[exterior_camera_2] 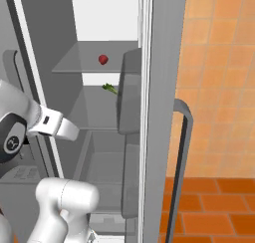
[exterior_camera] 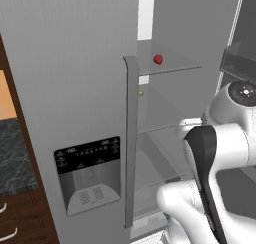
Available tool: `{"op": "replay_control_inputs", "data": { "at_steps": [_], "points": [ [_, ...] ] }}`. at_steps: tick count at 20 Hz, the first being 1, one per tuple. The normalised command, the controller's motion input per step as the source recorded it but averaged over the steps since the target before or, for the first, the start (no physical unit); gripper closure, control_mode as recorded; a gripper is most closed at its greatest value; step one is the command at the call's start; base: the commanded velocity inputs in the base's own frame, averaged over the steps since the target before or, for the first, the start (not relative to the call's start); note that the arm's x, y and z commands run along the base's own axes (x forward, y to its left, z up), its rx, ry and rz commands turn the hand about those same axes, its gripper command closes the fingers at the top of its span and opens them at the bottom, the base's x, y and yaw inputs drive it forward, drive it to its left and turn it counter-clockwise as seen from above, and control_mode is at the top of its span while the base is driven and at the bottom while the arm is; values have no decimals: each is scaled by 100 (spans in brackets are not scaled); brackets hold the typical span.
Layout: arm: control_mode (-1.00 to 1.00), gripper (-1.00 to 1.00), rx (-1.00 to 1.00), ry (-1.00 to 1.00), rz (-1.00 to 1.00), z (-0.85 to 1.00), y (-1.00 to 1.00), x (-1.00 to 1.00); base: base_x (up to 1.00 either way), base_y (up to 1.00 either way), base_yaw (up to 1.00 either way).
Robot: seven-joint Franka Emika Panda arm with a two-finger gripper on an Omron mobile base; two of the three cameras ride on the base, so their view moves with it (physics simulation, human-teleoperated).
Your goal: Take the strawberry from the fridge and place it on top of the pancake, located on the dining counter.
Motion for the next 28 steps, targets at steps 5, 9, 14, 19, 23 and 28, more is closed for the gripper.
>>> {"op": "replay_control_inputs", "data": {
  "at_steps": [5, 9, 14, 19, 23, 28],
  "points": [
    [-100, -100, 5, -15, 0, 100, 0, 28, 0, 0, 0],
    [-100, -100, 2, -5, 0, 70, 2, 52, 0, 0, 0],
    [-100, -100, 0, -13, 0, 14, 0, 48, 0, 0, 0],
    [-100, -100, 0, -3, 6, 17, 0, 57, 0, 0, 0],
    [-100, -100, 0, 0, 15, 21, -5, 59, 0, 0, 0],
    [-100, -100, 0, -1, 10, 8, -4, 47, 0, 0, 0]
  ]
}}
